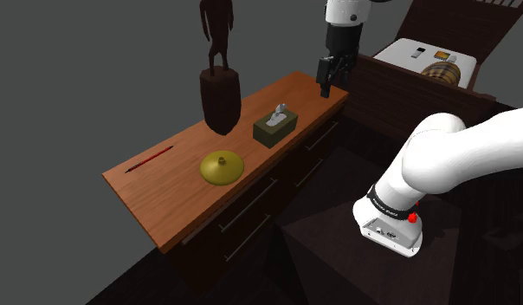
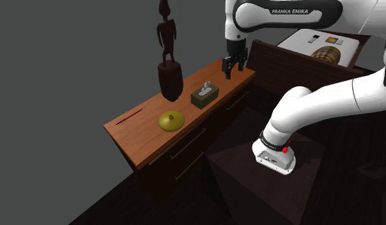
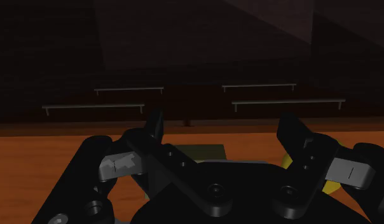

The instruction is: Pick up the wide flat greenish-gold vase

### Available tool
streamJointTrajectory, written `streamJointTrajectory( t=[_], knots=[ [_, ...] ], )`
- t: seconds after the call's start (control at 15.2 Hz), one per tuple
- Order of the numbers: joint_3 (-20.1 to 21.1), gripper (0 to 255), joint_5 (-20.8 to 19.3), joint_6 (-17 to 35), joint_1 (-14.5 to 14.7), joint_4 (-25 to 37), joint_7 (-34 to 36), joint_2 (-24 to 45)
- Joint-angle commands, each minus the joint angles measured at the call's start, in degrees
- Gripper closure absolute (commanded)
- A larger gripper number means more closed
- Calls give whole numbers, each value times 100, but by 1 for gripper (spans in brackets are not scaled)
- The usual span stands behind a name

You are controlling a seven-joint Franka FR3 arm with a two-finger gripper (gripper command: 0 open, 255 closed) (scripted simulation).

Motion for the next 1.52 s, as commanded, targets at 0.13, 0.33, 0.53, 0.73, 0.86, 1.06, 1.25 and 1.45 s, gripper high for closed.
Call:
streamJointTrajectory(
  t=[0.13,0.33,0.53,0.73,0.86,1.06,1.25,1.45],
  knots=[
    [167,0,135,389,64,-131,206,172],
    [420,0,313,983,155,-265,506,500],
    [676,0,455,1582,232,-322,801,906],
    [929,0,546,2174,293,-300,1101,1382],
    [1096,0,571,2558,320,-241,1307,1734],
    [1339,0,542,3105,342,-87,1637,2304],
    [1569,0,417,3607,343,142,2003,2913],
    [1772,0,179,4047,338,446,2419,3554]
  ],
)
